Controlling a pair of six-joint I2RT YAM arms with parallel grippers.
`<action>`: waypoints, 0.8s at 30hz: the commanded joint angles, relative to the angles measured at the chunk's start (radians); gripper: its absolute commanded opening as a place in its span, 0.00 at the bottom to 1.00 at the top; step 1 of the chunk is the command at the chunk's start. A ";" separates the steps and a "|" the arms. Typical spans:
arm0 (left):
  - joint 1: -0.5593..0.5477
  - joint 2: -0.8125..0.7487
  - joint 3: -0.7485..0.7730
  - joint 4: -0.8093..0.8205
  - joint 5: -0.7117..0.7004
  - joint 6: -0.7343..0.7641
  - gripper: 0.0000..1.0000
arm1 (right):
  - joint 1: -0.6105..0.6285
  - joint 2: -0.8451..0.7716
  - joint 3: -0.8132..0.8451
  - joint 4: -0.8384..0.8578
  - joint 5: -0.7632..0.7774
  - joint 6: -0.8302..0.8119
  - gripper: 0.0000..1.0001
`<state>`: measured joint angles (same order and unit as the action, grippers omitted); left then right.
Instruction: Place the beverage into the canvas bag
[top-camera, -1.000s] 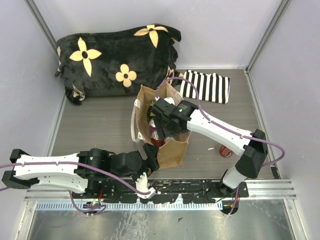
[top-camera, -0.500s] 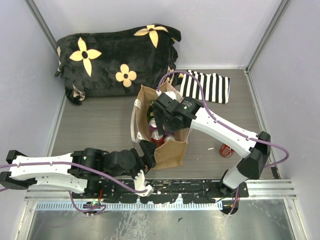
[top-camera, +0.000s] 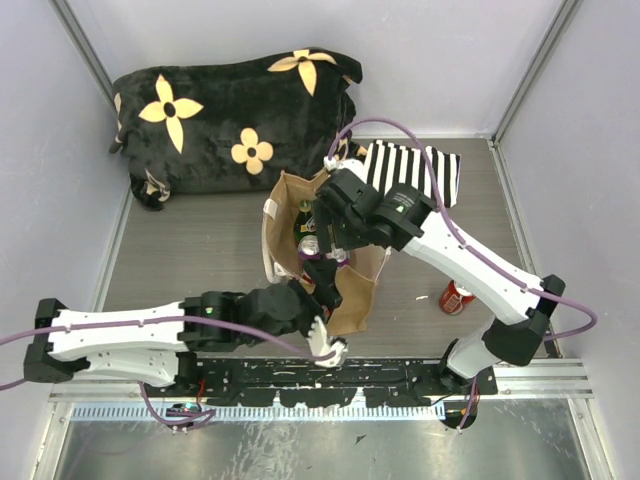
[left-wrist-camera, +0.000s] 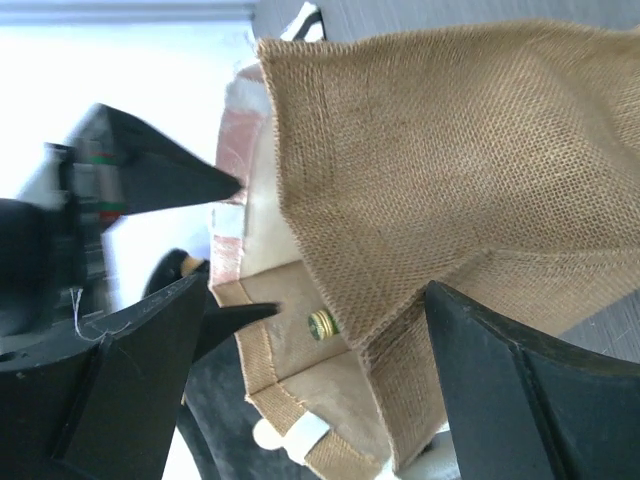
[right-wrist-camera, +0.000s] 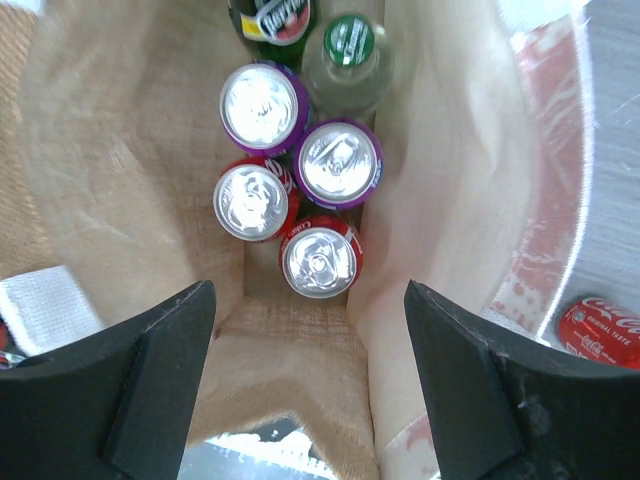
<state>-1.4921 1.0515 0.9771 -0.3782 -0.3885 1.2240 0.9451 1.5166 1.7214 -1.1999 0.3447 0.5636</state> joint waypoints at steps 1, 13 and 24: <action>0.090 0.096 0.027 0.122 -0.025 -0.085 0.98 | -0.006 -0.063 0.102 0.013 0.091 0.023 0.82; 0.119 -0.049 0.062 0.009 0.055 -0.148 0.98 | -0.023 -0.076 0.166 -0.007 0.105 0.015 0.82; 0.055 -0.221 0.063 -0.212 0.108 -0.245 0.98 | -0.054 -0.086 0.139 0.020 0.096 0.018 0.82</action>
<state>-1.4342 0.7815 1.0584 -0.5526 -0.3080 1.0103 0.9077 1.4696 1.8542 -1.2057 0.4252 0.5674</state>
